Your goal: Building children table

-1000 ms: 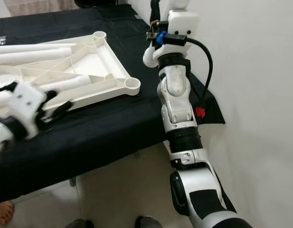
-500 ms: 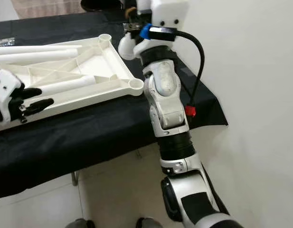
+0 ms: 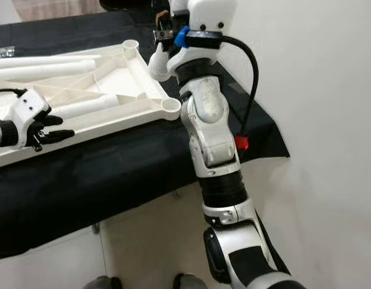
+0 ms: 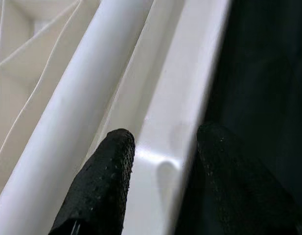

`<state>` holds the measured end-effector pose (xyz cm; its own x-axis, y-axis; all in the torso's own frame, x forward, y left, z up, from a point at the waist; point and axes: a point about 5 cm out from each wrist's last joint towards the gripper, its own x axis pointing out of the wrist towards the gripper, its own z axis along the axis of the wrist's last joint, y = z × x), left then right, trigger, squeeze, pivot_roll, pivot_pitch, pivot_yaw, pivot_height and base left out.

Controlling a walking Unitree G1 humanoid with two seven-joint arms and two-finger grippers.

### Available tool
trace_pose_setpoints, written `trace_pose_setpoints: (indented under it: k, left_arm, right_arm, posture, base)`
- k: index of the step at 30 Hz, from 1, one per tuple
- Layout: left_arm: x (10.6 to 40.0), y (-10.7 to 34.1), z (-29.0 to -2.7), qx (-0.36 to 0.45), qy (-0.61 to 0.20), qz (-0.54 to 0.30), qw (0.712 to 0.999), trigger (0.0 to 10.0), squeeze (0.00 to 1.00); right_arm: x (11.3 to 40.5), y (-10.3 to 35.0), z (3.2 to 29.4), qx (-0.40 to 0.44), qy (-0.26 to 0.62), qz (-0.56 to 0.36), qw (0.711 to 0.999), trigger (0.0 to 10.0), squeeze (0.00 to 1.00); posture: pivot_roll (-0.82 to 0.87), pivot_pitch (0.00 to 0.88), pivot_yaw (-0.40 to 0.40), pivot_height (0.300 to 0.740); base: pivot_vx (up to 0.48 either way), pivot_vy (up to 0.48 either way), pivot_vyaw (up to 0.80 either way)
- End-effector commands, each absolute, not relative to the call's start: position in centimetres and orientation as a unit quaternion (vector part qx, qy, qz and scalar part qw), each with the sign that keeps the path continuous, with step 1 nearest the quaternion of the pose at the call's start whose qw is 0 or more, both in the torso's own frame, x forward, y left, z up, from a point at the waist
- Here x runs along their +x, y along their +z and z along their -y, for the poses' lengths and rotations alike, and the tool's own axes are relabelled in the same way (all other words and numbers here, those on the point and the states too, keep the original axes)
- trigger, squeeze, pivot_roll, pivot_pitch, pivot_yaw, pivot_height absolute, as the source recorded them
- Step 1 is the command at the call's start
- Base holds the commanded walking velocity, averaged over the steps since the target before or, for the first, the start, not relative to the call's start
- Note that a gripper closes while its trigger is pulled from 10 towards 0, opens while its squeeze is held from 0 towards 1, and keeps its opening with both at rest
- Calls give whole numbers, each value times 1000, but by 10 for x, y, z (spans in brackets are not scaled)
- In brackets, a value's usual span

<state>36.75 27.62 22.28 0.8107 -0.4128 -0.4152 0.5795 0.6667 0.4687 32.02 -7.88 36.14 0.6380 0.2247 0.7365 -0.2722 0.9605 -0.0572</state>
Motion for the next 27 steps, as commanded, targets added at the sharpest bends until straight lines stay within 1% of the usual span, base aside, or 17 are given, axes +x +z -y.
trace_pose_setpoints:
  k: [1, 11, 15, 18, 23, 24, 27]
  left_arm:
    - [369, 217, -279, 300, -274, -160, 899, 10000, 0]
    - [368, 207, -285, 304, -287, -210, 884, 10000, 0]
    - [364, 195, -285, 297, -318, -254, 864, 10000, 0]
    - [365, 195, -284, 290, -319, -253, 866, 10000, 0]
    - [364, 197, -286, 305, -324, -267, 855, 9804, 0]
    - [363, 196, -288, 309, -322, -272, 853, 0, 0]
    - [361, 195, -293, 321, -318, -281, 847, 0, 0]
  right_arm:
    - [315, 370, 84, 32, 132, 415, 899, 10000, 0]
    - [313, 376, 91, 25, 117, 418, 901, 10000, 0]
    - [315, 380, 95, 23, 112, 416, 902, 10000, 0]
    - [317, 382, 100, 17, 102, 414, 904, 10000, 0]
    - [319, 382, 104, 17, 97, 411, 906, 10000, 0]
    - [319, 382, 104, 17, 96, 411, 907, 10000, 0]
    - [319, 382, 105, 16, 93, 410, 907, 10000, 0]
  posture:
    - [32, 249, -40, 740]
    - [24, 263, -32, 740]
    - [19, 267, -27, 740]
    - [19, 269, -27, 740]
    - [27, 271, -26, 740]
    - [27, 271, -26, 740]
    - [28, 271, -20, 740]
  base:
    - [0, 0, 0]
    - [0, 0, 0]
    - [0, 0, 0]
    - [0, 0, 0]
    - [0, 0, 0]
    - [0, 0, 0]
    - [0, 0, 0]
